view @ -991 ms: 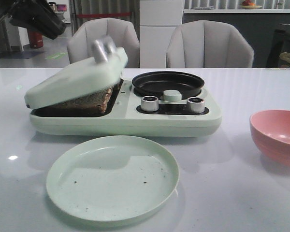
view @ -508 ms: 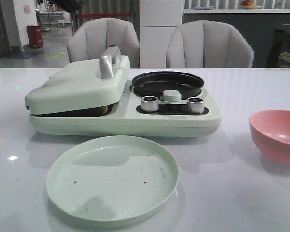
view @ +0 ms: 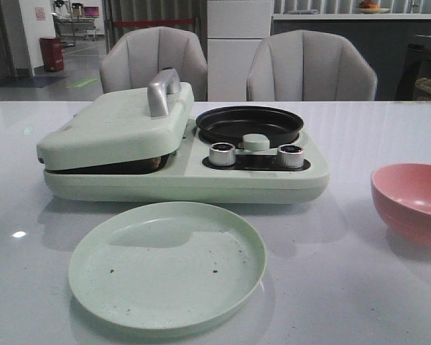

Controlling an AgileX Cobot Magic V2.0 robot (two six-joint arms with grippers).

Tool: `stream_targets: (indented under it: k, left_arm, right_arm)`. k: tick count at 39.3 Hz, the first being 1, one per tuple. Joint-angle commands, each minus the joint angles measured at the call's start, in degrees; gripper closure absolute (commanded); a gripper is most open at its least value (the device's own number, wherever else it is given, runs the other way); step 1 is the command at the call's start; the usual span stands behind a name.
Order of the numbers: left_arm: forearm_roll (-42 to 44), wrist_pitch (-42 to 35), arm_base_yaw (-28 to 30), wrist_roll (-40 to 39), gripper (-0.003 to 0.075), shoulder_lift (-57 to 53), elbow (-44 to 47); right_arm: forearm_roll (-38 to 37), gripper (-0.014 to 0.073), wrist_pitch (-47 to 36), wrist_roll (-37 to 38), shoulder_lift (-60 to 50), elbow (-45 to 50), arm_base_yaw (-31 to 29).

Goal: Make breakfast with bread and shrimp
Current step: 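Pull the sandwich maker lid down closed with the left gripper, then move the right gripper to the rim of the pink bowl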

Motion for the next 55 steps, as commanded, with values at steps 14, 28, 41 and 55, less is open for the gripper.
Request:
stream_targets:
  k: [14,28,41,55]
  left_arm:
    - [-2.55,-14.51,-0.61,0.78,0.0619,-31.18,19.76]
    - [-2.55,-14.73,-0.61,0.78,0.062,-40.28,25.95]
    - [-2.55,-14.78,-0.61,0.78,0.062,-40.28,25.95]
    - [-2.55,-14.78,-0.61,0.78,0.062,-40.28,25.95]
  right_arm:
    - [-0.82,0.0057,-3.63,-0.02,-0.62,-1.65,-0.19]
    - [-0.91,0.0057,-3.8,-0.02,-0.62,-1.65,-0.19]
    - [-0.87,0.0057,-3.62,-0.02,-0.48,-1.86,-0.19]
    - [-3.95,0.0057,4.23,-0.02,7.75,-8.85,-2.59]
